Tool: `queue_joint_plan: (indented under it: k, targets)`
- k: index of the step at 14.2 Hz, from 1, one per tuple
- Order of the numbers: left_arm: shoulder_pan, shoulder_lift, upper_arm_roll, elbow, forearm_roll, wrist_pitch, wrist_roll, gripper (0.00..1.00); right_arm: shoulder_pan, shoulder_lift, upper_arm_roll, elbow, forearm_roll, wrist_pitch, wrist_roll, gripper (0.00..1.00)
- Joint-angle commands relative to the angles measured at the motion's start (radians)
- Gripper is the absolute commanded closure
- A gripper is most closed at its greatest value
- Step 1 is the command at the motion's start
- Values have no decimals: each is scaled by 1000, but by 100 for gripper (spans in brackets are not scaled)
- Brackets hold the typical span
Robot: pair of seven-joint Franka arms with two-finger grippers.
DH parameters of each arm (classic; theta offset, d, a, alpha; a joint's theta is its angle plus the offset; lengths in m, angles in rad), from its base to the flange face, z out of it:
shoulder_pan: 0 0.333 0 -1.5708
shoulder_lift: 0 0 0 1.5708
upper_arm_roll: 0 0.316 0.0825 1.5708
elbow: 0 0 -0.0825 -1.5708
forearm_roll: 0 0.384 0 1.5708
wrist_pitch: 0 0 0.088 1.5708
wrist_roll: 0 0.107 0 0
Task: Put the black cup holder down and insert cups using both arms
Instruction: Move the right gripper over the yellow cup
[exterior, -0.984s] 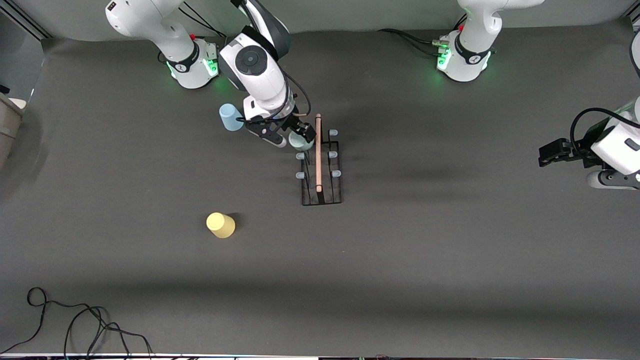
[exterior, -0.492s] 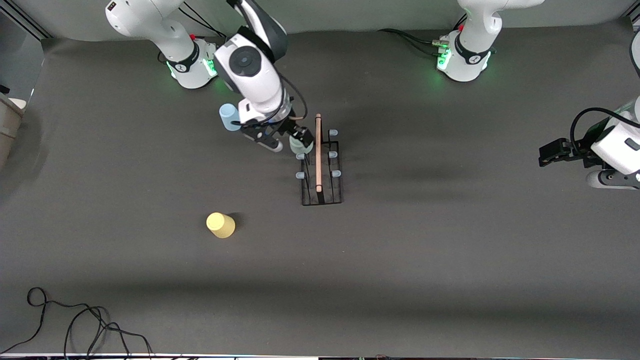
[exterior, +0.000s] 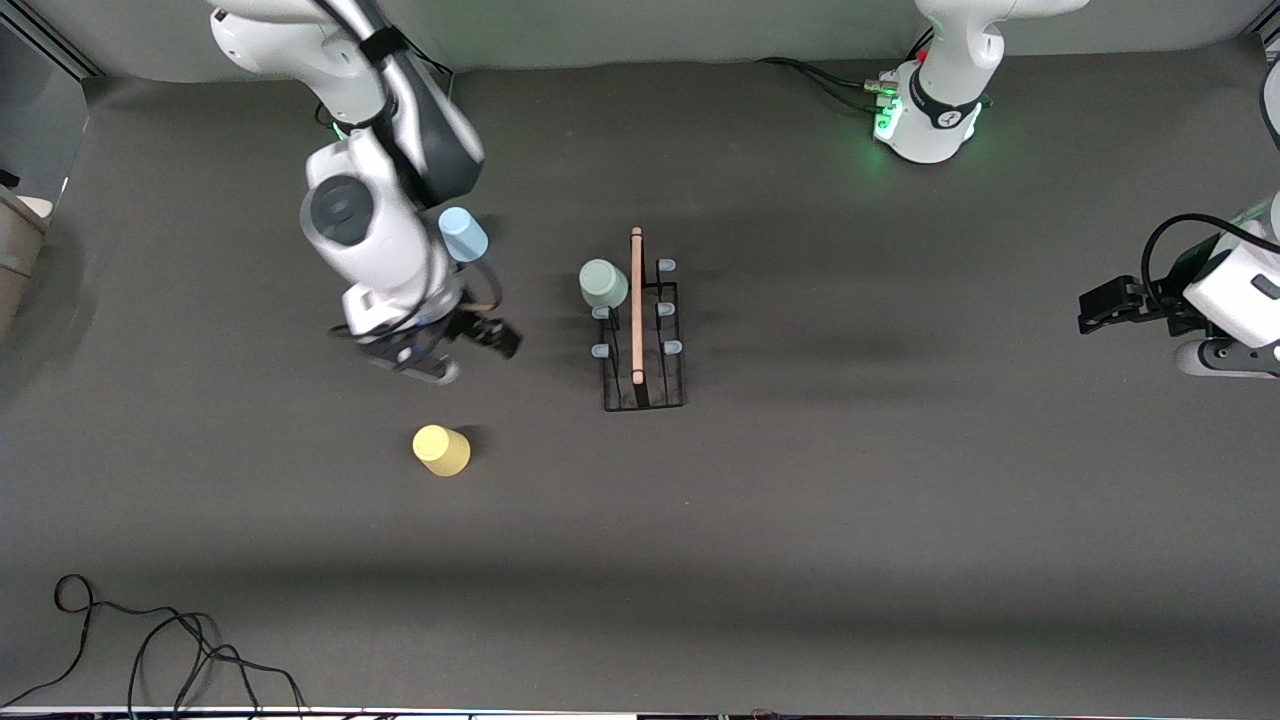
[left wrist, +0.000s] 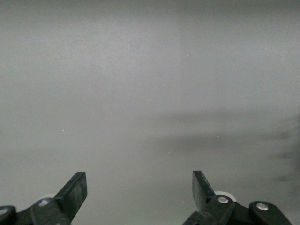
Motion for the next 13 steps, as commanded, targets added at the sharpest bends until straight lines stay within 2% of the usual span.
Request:
queue_joint_plan:
  k: [1, 4, 9, 13]
  targets:
    - [-14, -14, 4, -11, 23, 3, -10, 0, -65, 56, -34, 16, 49, 0, -190, 0]
    - [-25, -16, 4, -14, 33, 0, -10, 0, -133, 136, -34, 27, 127, 67, -336, 0]
    - [-29, -8, 6, -16, 34, 25, -17, 0, -140, 263, -32, 131, 180, 81, -362, 0]
    - [-23, -8, 6, -9, 34, 26, -7, 0, -149, 305, -32, 179, 200, 81, -364, 0]
